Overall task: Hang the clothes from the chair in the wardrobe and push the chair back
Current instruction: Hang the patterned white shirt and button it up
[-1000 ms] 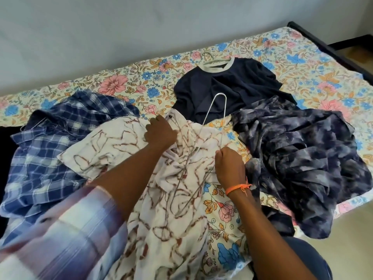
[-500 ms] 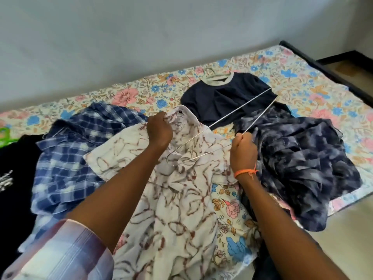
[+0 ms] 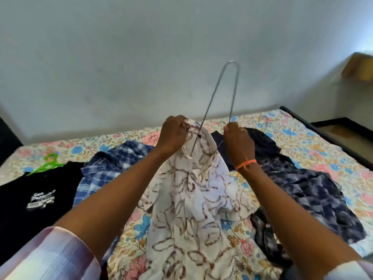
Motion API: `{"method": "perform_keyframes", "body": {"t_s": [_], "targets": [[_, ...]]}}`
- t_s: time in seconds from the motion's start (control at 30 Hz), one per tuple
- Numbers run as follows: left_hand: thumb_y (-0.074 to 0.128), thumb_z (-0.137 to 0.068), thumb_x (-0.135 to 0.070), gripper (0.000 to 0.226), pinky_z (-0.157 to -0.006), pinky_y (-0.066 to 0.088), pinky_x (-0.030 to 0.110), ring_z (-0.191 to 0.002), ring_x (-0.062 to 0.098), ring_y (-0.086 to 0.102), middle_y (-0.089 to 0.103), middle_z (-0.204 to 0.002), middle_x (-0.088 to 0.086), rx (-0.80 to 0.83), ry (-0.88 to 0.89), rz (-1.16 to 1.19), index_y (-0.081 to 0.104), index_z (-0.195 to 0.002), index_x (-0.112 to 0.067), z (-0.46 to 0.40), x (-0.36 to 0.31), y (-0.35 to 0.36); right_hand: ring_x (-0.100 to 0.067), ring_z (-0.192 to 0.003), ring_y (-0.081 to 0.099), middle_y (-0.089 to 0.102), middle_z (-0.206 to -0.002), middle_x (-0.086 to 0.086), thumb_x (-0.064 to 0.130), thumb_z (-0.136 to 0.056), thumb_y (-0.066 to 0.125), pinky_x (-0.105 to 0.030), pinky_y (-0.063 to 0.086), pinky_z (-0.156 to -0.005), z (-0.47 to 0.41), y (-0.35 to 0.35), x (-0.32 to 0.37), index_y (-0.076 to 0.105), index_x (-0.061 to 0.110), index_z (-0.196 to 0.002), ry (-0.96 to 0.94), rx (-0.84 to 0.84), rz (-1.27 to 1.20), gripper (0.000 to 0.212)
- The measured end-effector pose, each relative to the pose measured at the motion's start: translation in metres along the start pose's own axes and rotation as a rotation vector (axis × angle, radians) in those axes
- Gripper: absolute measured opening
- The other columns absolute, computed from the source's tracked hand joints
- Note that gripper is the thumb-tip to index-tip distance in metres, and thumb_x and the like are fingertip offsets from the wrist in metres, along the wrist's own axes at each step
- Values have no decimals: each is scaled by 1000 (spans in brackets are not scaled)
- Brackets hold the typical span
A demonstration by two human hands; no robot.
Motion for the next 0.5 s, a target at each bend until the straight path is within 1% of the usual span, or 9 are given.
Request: {"method": "perform_keyframes", "body": {"t_s": [0.07, 0.13, 0.2, 0.27, 0.33, 0.37, 0.4, 0.47, 0.5], "targets": [[51, -91, -2, 25, -79, 37, 29, -106, 36, 61, 69, -109, 21, -54, -51, 59, 69, -107, -2, -5, -4, -21, -36, -61, 62, 62, -72, -16, 10, -91, 49, -33, 44, -39, 4, 3, 26, 59, 3, -93, -131, 85, 104, 12], [51, -93, -5, 23, -78, 39, 29, -105, 33, 62, 71, -109, 17, -100, -74, 96, 71, -105, -3, -7, -9, -41, -33, -51, 58, 56, -56, -11, 8, -86, 56, -30, 40, -36, 10, -1, 43, 57, 4, -85, -202, 70, 102, 4], [51, -93, -5, 22, -73, 38, 28, -100, 32, 63, 71, -105, 16, -107, -88, 138, 71, -99, -4, -10, -12, -57, -33, -49, 56, 52, -50, -10, 3, -77, 70, -28, 35, -37, 12, -3, 52, 56, 5, -81, -269, 53, 98, 15], [52, -91, -6, 20, -68, 38, 30, -86, 28, 62, 70, -92, 16, -84, -139, 186, 70, -84, -7, -14, -6, -71, -32, -49, 55, 51, -48, -8, 3, -68, 82, -28, 30, -39, 12, -2, 59, 58, 6, -79, -339, 84, 115, 28], [54, -82, -7, 19, -59, 35, 30, -70, 22, 54, 62, -74, 19, -44, -235, 331, 64, -67, -12, -19, 4, -81, -30, -47, 53, 50, -47, -6, 6, -65, 86, -28, 24, -40, 14, -5, 67, 58, 7, -84, -412, 110, 130, 34], [54, -81, -6, 18, -56, 34, 28, -66, 20, 51, 57, -69, 17, -5, -290, 410, 65, -69, -13, -23, 9, -84, -30, -47, 52, 49, -46, -5, 7, -65, 86, -28, 22, -41, 16, -5, 70, 57, 7, -88, -456, 114, 129, 37], [53, -84, -2, 18, -55, 35, 25, -63, 20, 49, 54, -69, 13, 50, -350, 452, 66, -77, -13, -25, 13, -87, -30, -46, 51, 49, -46, -5, 7, -64, 86, -28, 20, -42, 18, -6, 73, 57, 7, -91, -486, 121, 124, 40], [48, -91, 2, 22, -55, 35, 23, -59, 18, 43, 51, -70, 7, 159, -433, 444, 64, -95, -12, -29, 18, -95, -27, -46, 49, 48, -45, -3, 9, -66, 87, -28, 21, -42, 23, -7, 76, 57, 8, -95, -512, 123, 101, 42], [49, -90, 3, 22, -52, 34, 22, -58, 17, 42, 51, -69, 6, 182, -452, 421, 65, -96, -11, -32, 21, -102, -26, -45, 47, 47, -45, -2, 10, -69, 86, -27, 22, -42, 25, -6, 76, 53, 9, -97, -521, 128, 94, 44]]}}
Point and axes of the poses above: each hand's wrist, its own z-axis away from the middle knuckle, its own y-axis out of the palm, x = y × z, the point moved 8 cm from there along -z, towards the middle knuckle
